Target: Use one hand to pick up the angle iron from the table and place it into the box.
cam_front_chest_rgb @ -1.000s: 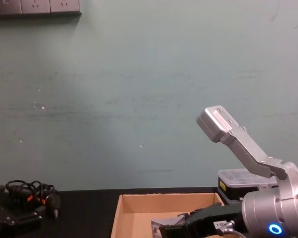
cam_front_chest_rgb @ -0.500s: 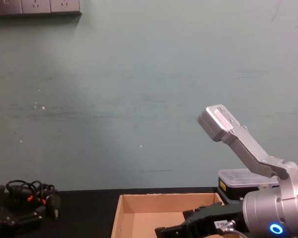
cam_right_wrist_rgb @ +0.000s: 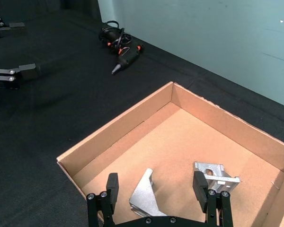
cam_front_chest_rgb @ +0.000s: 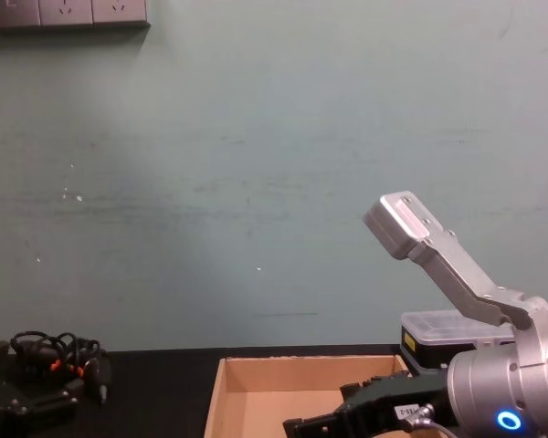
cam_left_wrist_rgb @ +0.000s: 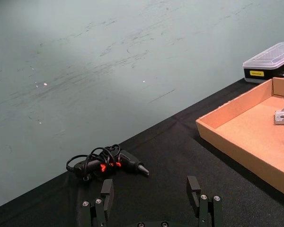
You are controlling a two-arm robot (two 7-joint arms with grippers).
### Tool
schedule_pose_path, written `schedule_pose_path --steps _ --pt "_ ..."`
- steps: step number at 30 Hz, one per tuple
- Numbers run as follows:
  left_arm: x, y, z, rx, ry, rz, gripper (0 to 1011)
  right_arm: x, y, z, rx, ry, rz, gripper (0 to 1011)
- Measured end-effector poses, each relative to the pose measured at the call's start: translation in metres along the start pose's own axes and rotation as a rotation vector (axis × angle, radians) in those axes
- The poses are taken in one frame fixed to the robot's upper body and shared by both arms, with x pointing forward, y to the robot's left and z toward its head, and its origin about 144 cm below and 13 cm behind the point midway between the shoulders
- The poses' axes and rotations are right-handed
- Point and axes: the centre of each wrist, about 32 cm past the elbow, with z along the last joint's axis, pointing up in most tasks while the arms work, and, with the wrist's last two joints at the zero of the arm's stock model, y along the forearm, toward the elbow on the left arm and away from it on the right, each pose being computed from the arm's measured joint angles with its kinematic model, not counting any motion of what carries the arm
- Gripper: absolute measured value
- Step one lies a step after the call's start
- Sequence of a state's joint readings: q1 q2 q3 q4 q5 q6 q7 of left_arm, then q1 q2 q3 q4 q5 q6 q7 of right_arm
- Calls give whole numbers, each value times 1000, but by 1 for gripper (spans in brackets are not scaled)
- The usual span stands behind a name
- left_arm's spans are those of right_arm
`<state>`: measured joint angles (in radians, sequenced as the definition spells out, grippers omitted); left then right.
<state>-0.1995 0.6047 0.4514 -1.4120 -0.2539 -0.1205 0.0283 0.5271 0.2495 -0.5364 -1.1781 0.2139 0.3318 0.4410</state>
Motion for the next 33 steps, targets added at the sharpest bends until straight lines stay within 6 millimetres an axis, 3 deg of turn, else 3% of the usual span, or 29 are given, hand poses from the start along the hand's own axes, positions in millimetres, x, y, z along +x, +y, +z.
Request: schedule_pose_path --steps 11,21,33 --pt "0 0 0 0 0 0 1011 -1 -14 -1 30 -19 -7 1000" --pt "0 0 0 0 0 0 1012 -6 -43 -3 83 -45 5 1000" --pt "0 0 0 0 0 0 1011 -21 -77 -21 141 -58 23 1000"
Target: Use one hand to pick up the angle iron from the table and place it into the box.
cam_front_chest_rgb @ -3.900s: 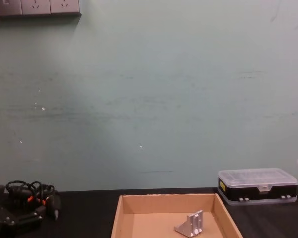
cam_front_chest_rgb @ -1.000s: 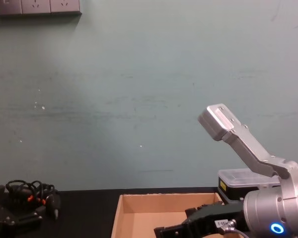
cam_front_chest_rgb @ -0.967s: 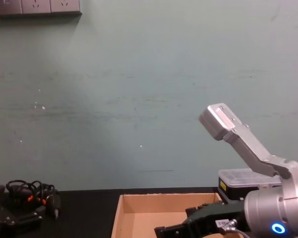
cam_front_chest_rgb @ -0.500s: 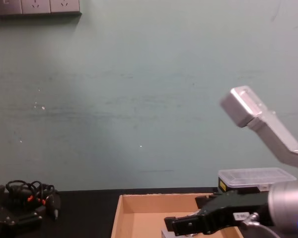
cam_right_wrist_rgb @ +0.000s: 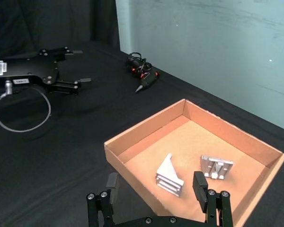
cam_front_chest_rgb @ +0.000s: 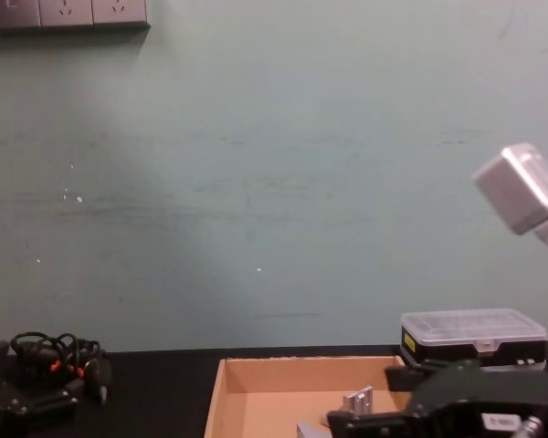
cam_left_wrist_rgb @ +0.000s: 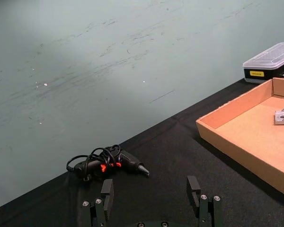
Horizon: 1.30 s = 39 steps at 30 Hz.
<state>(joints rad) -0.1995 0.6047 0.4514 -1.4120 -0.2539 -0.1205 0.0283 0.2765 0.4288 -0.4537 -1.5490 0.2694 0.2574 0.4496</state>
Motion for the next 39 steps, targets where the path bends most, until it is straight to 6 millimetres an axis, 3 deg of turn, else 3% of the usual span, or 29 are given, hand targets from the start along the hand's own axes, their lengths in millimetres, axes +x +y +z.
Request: schedule_pose_path --steps 10,20,39 --pt "0 0 0 0 0 0 1011 -8 -35 -10 30 -1 10 1000" --pt "0 0 0 0 0 0 1011 -17 -67 -18 61 -49 137 1000" --pt "0 0 0 0 0 0 1011 -39 -75 -49 -13 27 242 1000"
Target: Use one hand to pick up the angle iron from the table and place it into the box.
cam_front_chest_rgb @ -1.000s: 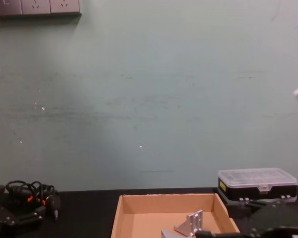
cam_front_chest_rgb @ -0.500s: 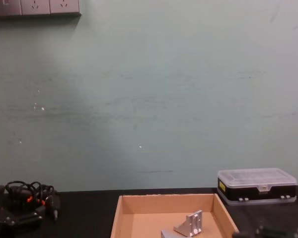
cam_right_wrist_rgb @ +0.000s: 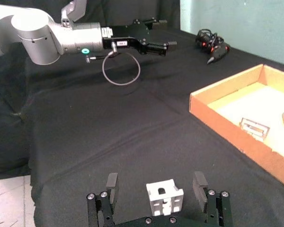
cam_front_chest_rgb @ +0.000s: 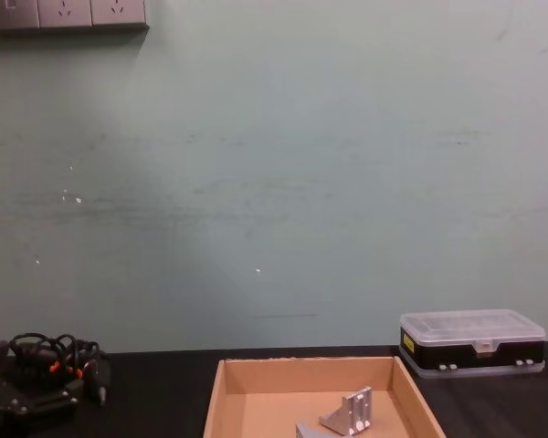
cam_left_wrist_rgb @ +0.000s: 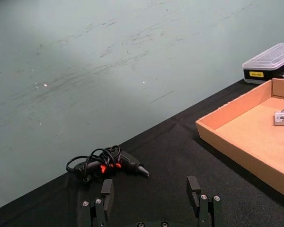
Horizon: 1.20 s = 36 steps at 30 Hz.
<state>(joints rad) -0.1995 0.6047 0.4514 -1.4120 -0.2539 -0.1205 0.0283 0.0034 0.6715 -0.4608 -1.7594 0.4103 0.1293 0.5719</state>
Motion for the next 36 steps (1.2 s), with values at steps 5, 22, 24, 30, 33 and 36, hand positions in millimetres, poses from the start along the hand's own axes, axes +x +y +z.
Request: schedule_pose_path --steps 5,22,24,30,33,36 --pt "0 0 0 0 0 0 1011 0 4 -5 -13 19 4 1000" --pt "0 0 0 0 0 0 1012 2 17 -16 -48 35 15 1000" --pt "0 0 0 0 0 0 1012 2 18 -17 -51 30 16 1000" --pt "0 0 0 0 0 0 1011 1 20 -17 -55 10 14 1000" --pt "0 0 0 0 0 0 1011 1 21 -17 -59 -6 7 1000" --pt "0 0 0 0 0 0 1011 1 22 -17 -62 -20 -1 1000"
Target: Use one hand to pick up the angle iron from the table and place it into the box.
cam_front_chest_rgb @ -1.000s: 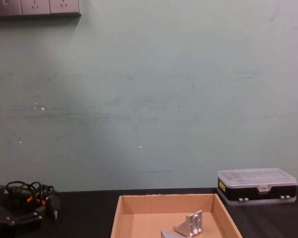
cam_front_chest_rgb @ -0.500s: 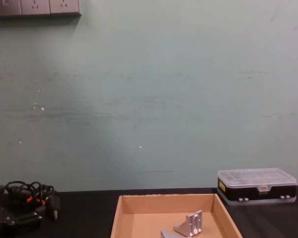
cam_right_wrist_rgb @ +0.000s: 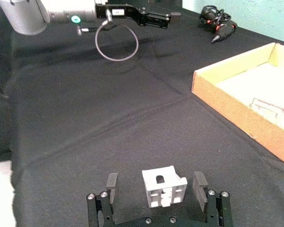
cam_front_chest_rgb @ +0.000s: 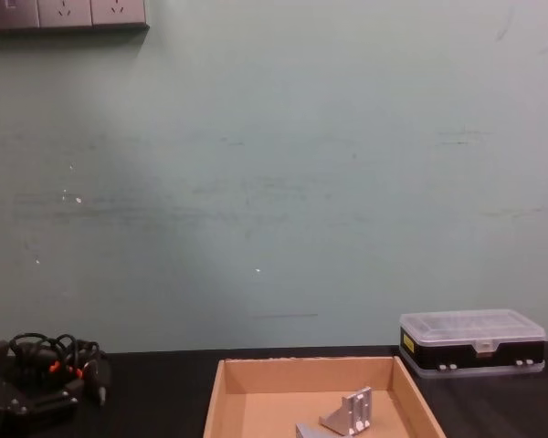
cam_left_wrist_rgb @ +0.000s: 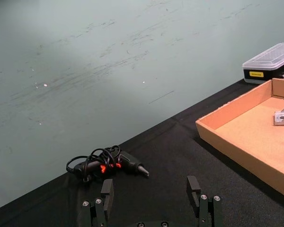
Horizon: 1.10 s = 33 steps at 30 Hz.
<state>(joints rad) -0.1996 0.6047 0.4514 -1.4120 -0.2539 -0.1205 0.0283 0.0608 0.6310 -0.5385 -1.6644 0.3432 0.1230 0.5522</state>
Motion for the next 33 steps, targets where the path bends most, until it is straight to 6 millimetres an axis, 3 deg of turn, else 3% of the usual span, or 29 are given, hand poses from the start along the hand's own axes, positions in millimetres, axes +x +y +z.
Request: schedule_pose_path --steps 27,33 --pt "0 0 0 0 0 0 1011 -4 1 -3 -13 -63 -57 1000" --pt "0 0 0 0 0 0 1011 -4 1 -3 -13 -65 -56 896"
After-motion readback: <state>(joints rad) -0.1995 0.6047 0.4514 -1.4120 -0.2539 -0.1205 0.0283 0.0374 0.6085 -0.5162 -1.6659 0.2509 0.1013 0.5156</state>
